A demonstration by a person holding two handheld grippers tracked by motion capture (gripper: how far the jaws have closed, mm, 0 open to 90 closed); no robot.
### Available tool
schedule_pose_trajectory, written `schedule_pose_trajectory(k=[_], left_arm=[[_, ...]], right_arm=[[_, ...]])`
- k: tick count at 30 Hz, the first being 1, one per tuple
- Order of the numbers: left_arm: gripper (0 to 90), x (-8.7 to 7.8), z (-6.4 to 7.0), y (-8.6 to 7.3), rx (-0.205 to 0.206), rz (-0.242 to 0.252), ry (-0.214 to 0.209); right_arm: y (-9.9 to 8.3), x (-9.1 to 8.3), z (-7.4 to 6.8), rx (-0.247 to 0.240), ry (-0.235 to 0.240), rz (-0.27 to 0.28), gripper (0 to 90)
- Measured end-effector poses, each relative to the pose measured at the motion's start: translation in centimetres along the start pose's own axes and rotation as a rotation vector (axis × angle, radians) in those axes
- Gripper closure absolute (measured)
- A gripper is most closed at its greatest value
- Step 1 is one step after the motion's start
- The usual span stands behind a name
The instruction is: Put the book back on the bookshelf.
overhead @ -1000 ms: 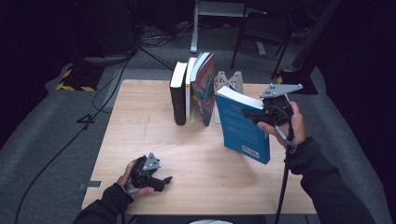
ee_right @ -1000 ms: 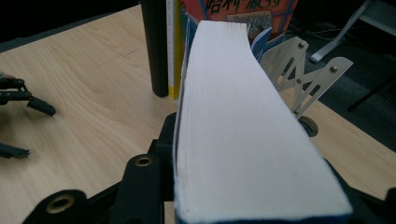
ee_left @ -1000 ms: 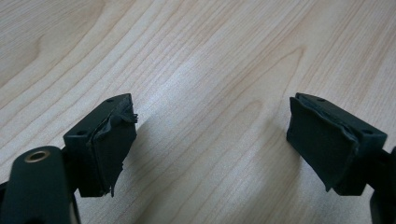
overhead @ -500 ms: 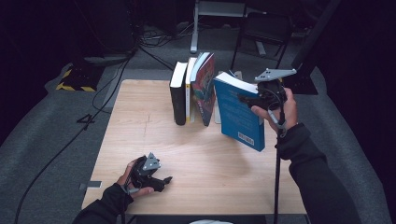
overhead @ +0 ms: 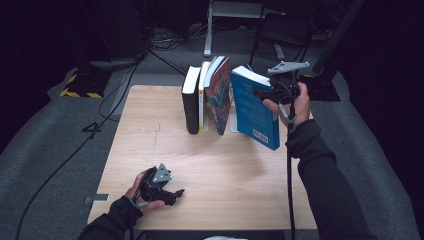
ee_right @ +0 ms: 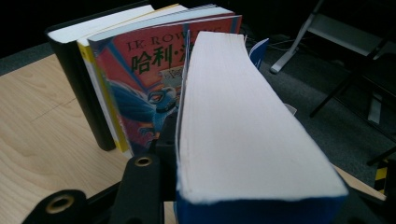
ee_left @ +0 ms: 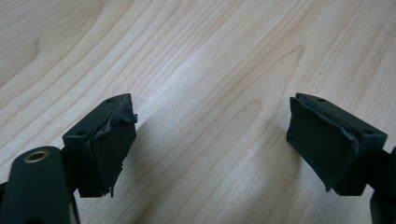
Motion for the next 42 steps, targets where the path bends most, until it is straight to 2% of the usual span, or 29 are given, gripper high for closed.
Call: schedule_pose_trajectory(k=[7, 11, 17, 24, 30, 33, 42], left_arm=[[15.4, 0.0, 0.0, 0.0, 0.001, 0.0, -0.002], [15.3, 0.0, 0.0, 0.0, 0.005, 0.0, -0.006], [15.3, 0.0, 0.0, 0.0, 0.006, -0.001, -0.009], [15.5, 0.0, 0.0, 0.0, 0.008, -0.001, -0.008], [15.5, 0.0, 0.0, 0.0, 0.008, -0.001, -0.009], [15.4, 0.0, 0.0, 0.0, 0.008, -0.001, -0.009], [15.0, 0.1, 0.0, 0.1, 0.007, -0.001, -0.014]], right_arm=[[0.6, 1.7, 0.9, 0.008, -0.049, 0.012, 59.9], [1.0, 2.7, 1.8, 0.048, -0.081, 0.021, 59.9], [1.2, 4.4, 2.4, 0.065, -0.089, 0.022, 59.8], [0.3, 6.2, 2.5, 0.08, -0.119, 0.02, 59.7], [-1.0, 6.3, 2.7, 0.104, -0.118, 0.035, 59.6], [-1.4, 5.8, 2.7, 0.109, -0.109, 0.061, 59.5], [-2.8, 3.9, 2.2, 0.111, -0.085, 0.065, 59.2]])
Point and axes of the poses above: each handheld gripper's, and its own axes: x roughly forward along the jaws, y roughly out of its top, z roughly to its right, the point moved 7 cm from there along x, roughly forward along the jaws, and after that the axes turned 11 degrees about z, right-handed, at the moved point
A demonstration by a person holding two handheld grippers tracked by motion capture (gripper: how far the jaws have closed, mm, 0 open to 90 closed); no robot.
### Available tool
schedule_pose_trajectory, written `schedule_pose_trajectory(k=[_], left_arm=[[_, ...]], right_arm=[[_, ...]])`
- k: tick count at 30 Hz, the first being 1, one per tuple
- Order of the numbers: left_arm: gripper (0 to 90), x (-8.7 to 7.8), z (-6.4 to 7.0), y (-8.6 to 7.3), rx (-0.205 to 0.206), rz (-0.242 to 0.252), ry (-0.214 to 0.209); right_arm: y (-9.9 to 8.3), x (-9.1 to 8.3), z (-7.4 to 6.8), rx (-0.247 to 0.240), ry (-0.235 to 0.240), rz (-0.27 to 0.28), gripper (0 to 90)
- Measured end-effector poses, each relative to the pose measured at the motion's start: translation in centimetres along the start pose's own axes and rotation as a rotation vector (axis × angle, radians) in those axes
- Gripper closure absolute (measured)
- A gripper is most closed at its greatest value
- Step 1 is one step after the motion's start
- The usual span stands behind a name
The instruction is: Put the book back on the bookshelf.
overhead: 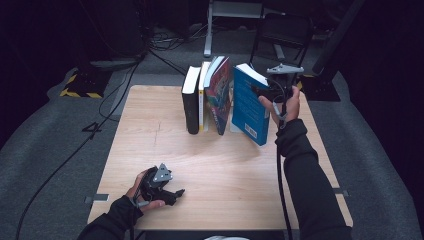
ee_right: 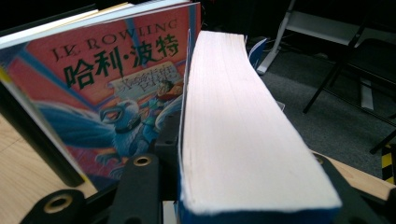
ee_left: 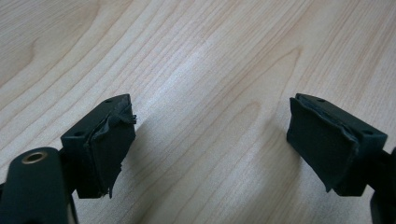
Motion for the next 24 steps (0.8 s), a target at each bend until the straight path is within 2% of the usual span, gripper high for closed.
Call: schedule_pose_trajectory(k=[13, 24], left_arm=[[14.8, 0.1, 0.0, 0.1, -0.003, 0.0, -0.001], [14.8, 0.3, 0.1, 0.2, -0.002, 0.004, -0.001]], right_arm=[[-2.6, -3.2, 0.4, 0.011, 0.039, -0.011, 58.8], [-3.5, -4.4, 0.5, -0.009, 0.052, -0.005, 58.5]])
Point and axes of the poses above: each handheld gripper's, and its own axes: x roughly forward along the jaws, y roughly out of its top, z roughly to its right, the point moved 7 cm from there along x, roughly forward along the jaws, and after that the axes turned 11 degrees about z, right-handed, at the moved point
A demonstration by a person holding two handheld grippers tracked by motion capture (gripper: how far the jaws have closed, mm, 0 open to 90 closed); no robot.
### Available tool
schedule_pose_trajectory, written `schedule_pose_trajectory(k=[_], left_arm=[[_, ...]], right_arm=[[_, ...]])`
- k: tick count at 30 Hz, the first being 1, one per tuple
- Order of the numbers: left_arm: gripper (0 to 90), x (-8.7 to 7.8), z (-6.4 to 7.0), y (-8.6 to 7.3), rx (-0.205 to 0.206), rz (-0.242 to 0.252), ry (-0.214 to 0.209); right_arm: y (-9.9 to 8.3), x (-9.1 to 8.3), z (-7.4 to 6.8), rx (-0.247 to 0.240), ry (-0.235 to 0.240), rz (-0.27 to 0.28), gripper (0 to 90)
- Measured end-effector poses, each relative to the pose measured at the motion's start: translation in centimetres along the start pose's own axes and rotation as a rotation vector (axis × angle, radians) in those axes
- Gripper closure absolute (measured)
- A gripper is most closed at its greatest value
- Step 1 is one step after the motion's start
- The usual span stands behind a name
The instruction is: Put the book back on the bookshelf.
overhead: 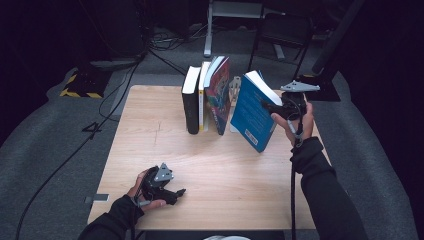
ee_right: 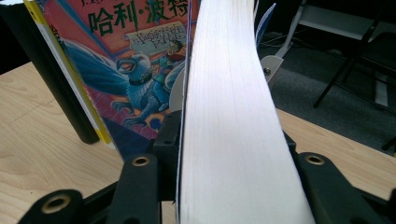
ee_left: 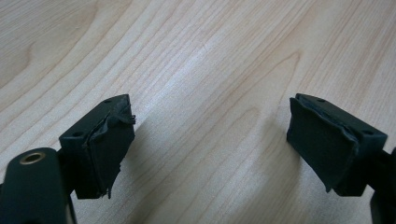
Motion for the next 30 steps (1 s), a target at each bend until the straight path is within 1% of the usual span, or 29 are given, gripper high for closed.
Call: schedule_pose_trajectory(k=[3, 11, 14, 16, 17, 18, 20, 23, 27, 29, 30], left_arm=[[14.8, 0.0, 0.0, 0.0, 0.0, 0.0, 0.0], [14.8, 0.0, 0.0, 0.0, 0.0, 0.0, 0.0], [14.8, 0.0, 0.0, 0.0, 0.0, 0.0, 0.0], [14.8, 0.0, 0.0, 0.0, 0.0, 0.0, 0.0], [14.8, 0.0, 0.0, 0.0, 0.0, 0.0, -0.001], [14.8, 0.0, 0.0, 0.0, 0.0, 0.0, -0.001], [14.8, 0.0, 0.0, 0.0, 0.0, 0.0, 0.0], [14.8, 0.0, 0.0, 0.0, 0.0, 0.0, -0.001], [14.8, 0.0, 0.0, 0.0, 0.0, 0.0, 0.0], [14.8, 0.0, 0.0, 0.0, 0.0, 0.0, 0.0], [14.8, 0.0, 0.0, 0.0, 0.0, 0.0, 0.0]], right_arm=[[-0.1, -0.2, -0.2, -0.013, 0.001, 0.0, 58.3], [-0.4, -0.5, 0.0, -0.001, -0.008, 0.011, 56.5], [-0.6, -0.5, 0.1, -0.013, -0.013, 0.007, 50.6], [-0.7, -0.5, 0.2, -0.007, -0.013, 0.006, 50.0], [-0.9, -0.6, 0.3, 0.0, -0.005, 0.008, 50.2], [-0.9, -0.6, 0.3, -0.002, -0.005, 0.008, 49.7], [-1.1, -0.6, 0.3, 0.001, -0.004, 0.006, 47.2], [-1.5, -0.5, 0.4, 0.015, 0.003, 0.004, 46.2], [-2.9, -0.2, 0.4, 0.028, 0.008, -0.005, 43.7], [-3.6, -0.1, 0.4, 0.045, 0.014, -0.002, 44.9], [-4.1, 0.0, 0.4, 0.059, 0.021, -0.003, 47.4]])
Point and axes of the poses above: each handheld gripper's, and its own axes: x roughly forward along the jaws, y roughly out of its top, z roughly to its right, the point moved 7 cm from there along x, roughly forward along the jaws, and after that the axes turned 11 degrees about z, right-handed, at the moved point
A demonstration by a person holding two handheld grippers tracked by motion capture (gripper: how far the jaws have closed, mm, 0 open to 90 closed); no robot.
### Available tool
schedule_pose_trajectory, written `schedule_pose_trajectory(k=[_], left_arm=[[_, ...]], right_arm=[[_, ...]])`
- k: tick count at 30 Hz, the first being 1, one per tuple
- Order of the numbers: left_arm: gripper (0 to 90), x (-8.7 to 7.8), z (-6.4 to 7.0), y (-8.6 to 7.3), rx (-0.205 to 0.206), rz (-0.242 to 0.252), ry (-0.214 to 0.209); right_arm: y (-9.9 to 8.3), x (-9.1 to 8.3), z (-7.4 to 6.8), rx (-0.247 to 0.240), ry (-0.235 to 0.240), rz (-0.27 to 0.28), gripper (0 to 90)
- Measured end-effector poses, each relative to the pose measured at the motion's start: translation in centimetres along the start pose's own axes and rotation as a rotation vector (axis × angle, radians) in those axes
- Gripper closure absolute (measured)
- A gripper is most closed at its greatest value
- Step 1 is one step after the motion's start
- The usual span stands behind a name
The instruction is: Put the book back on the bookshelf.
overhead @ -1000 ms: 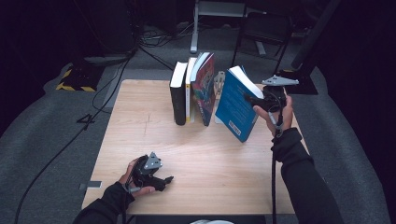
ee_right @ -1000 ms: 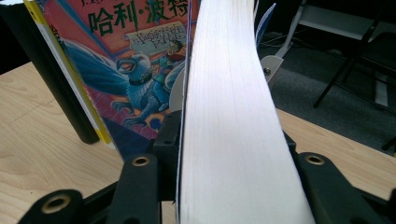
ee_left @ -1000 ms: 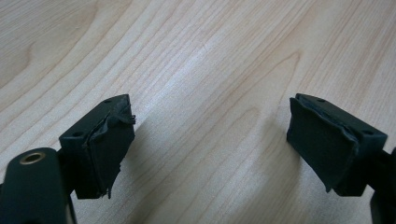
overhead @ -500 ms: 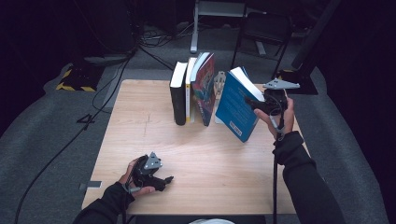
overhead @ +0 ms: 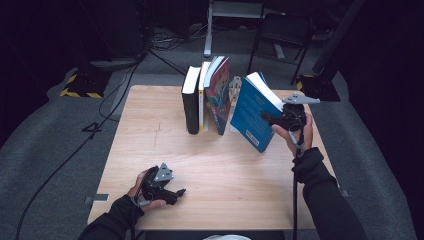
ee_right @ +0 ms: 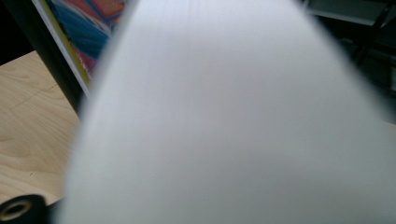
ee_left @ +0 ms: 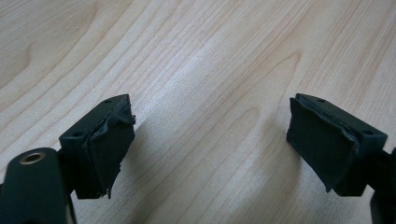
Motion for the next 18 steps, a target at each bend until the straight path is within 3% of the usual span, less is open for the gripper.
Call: schedule_pose_trajectory(k=[2, 4, 6, 10, 18], left_arm=[[14.8, 0.0, 0.0, 0.0, 0.0, 0.0, 0.0], [14.8, 0.0, 0.0, 0.0, 0.0, 0.0, -0.001], [14.8, 0.0, 0.0, 0.0, 0.004, 0.0, -0.001], [14.8, 0.0, 0.0, 0.0, 0.0, -0.003, -0.002], [14.8, 0.0, 0.0, 0.0, 0.001, -0.003, -0.003]], right_arm=[[-0.9, 0.3, -0.1, -0.001, 0.008, -0.013, 49.0], [-1.5, 0.4, -0.4, 0.019, 0.024, 0.024, 56.4], [-1.5, 0.4, -0.6, 0.017, 0.026, 0.03, 57.6], [-1.3, 0.8, -0.9, -0.019, -0.017, 0.046, 59.4], [-0.6, 2.4, -1.2, 0.001, -0.066, 0.045, 59.9]])
Point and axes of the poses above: each handheld gripper's, and its own axes: x roughly forward along the jaws, y roughly out of its top, z roughly to its right, the point moved 7 cm from there along x, roughly forward along the jaws, and after that the axes turned 11 degrees about z, right-handed, at the moved point
